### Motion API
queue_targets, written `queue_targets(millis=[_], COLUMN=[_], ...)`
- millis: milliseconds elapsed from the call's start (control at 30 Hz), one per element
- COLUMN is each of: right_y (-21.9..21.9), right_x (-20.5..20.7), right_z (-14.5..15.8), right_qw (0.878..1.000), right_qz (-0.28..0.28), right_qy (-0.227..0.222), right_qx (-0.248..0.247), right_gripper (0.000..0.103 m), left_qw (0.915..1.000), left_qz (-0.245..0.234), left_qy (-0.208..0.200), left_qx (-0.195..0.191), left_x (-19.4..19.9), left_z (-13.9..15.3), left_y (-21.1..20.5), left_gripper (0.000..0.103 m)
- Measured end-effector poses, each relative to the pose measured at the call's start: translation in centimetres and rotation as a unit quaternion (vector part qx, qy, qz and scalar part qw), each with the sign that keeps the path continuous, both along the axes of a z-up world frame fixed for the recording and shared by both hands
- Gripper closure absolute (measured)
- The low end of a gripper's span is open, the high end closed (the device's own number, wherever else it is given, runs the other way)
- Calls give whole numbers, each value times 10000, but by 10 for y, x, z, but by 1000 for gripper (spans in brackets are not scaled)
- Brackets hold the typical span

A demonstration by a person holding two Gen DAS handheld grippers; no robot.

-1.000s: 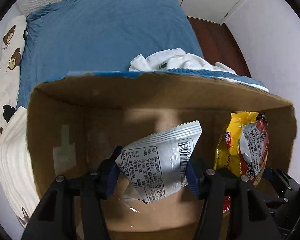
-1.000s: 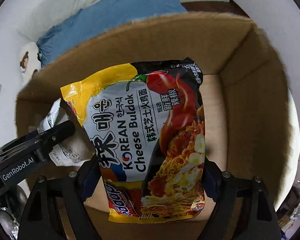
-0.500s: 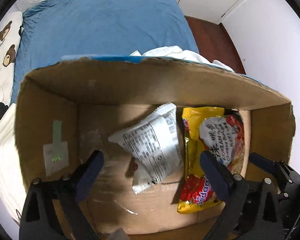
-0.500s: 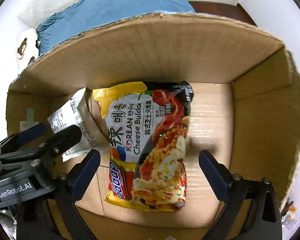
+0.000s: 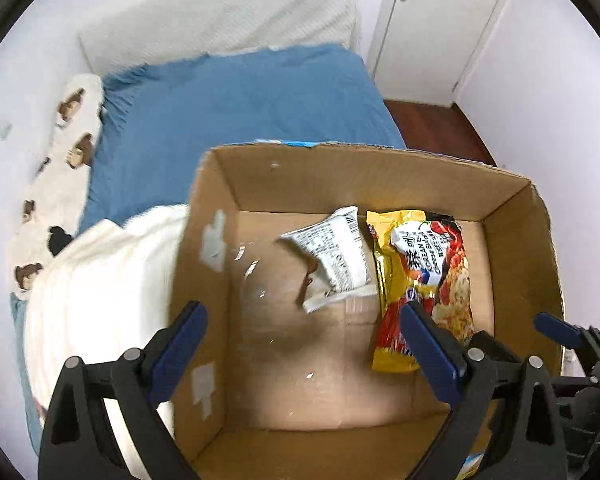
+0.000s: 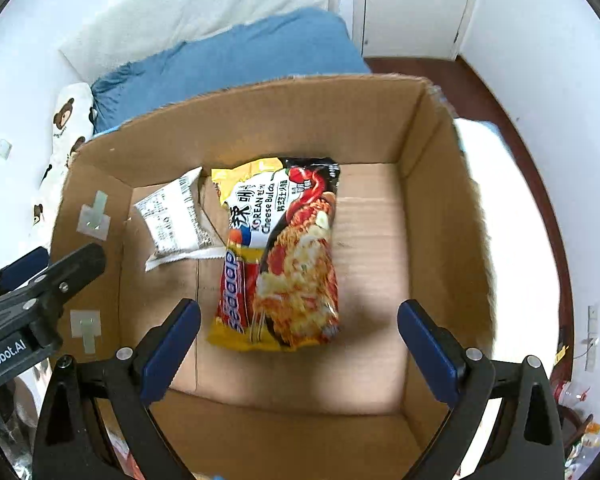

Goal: Organize snacks
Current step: 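Open both tools to drop the packets in the box, withdraw, then grasp the orange packet with left tool while right tool grasps the candy bag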

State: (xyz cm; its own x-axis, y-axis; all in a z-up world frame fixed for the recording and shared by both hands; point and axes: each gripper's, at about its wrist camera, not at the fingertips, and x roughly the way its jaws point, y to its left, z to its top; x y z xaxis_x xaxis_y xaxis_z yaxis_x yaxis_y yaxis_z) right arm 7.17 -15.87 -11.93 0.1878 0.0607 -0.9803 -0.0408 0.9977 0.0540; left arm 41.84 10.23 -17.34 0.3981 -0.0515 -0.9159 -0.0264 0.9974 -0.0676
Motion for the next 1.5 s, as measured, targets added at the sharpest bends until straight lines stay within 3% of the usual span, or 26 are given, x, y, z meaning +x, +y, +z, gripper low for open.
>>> queue_targets(millis=[267,433,567,667,867,1000,1133,1333,1500], right_y=[-20,-18,-18,-20,-24,-31,-40,-51,-50], right_x=[-74,-101,-128,-147,-176,-195,-208,-218,-216], right_z=[50,56,86,108,120,113,85,2,-70], right_qw=[9971,9930,9885,9861,9852,9875,9930,9986,9960], right_qz=[65,79,131,124,89,18,-27,-112,-163], right_qy=[-748,-1174,-1500,-1657,-1703,-1542,-1116,19,742], right_qx=[-115,-127,-130,-51,170,334,390,516,473], right_gripper=[2,2,2,2,2,2,2,2,2], left_qw=[9966,9911,9855,9823,9799,9839,9899,9961,9873], left_qz=[138,163,157,186,314,431,567,760,1022], left_qy=[-771,-1266,-1616,-1791,-1913,-1688,-1214,104,1211], left_qx=[253,372,488,519,470,399,452,446,-118], left_x=[-68,-105,-132,-150,-173,-191,-210,-232,-256], left_z=[45,75,95,108,120,108,73,-16,-85], left_y=[1,3,-1,1,6,13,20,35,41], left_gripper=[5,5,5,5,5,5,5,5,5])
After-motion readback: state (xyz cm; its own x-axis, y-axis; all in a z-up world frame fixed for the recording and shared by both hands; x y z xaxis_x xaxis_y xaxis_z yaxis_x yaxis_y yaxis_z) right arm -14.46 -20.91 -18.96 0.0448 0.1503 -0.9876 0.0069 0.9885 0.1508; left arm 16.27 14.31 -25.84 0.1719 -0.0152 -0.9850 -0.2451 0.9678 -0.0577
